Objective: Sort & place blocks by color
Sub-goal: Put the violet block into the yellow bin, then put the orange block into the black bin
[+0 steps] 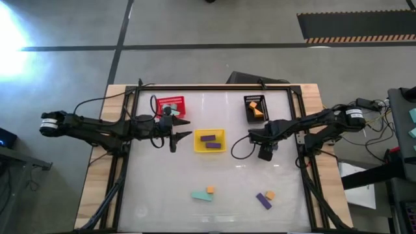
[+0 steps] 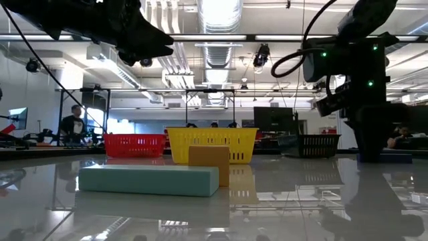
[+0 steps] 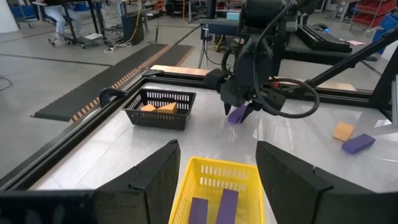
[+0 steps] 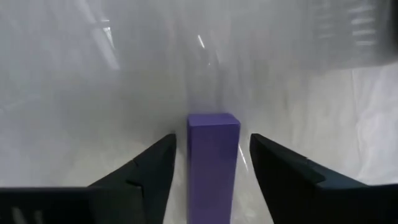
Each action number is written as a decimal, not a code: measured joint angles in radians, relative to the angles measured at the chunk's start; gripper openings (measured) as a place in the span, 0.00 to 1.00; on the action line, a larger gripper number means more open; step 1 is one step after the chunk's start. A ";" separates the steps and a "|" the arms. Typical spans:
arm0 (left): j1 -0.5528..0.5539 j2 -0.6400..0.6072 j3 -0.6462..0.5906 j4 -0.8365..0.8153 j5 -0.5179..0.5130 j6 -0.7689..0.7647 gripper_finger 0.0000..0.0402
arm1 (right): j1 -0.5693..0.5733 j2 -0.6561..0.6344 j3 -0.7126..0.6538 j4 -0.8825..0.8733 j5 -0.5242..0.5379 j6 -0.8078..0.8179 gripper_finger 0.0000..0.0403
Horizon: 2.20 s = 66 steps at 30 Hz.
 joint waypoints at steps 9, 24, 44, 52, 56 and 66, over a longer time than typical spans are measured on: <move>0.000 0.000 -0.001 0.000 0.000 -0.001 0.49 | 0.001 -0.013 -0.002 0.008 -0.016 -0.004 0.21; 0.000 0.000 -0.001 -0.001 0.000 -0.007 0.49 | 0.019 -0.131 0.133 0.060 -0.007 0.018 0.21; 0.000 0.000 -0.002 -0.007 0.000 -0.009 0.49 | 0.031 -0.028 0.092 1.082 -0.009 -0.225 0.21; -0.001 0.000 -0.003 -0.025 0.000 -0.011 0.49 | 0.031 0.130 0.120 1.127 -0.008 -0.235 0.21; -0.001 0.000 -0.003 -0.029 0.000 -0.011 0.49 | 0.031 0.180 0.148 1.125 -0.008 -0.241 0.30; -0.001 0.003 -0.004 -0.032 0.001 -0.034 0.49 | 0.031 0.202 0.197 1.067 -0.007 -0.255 0.49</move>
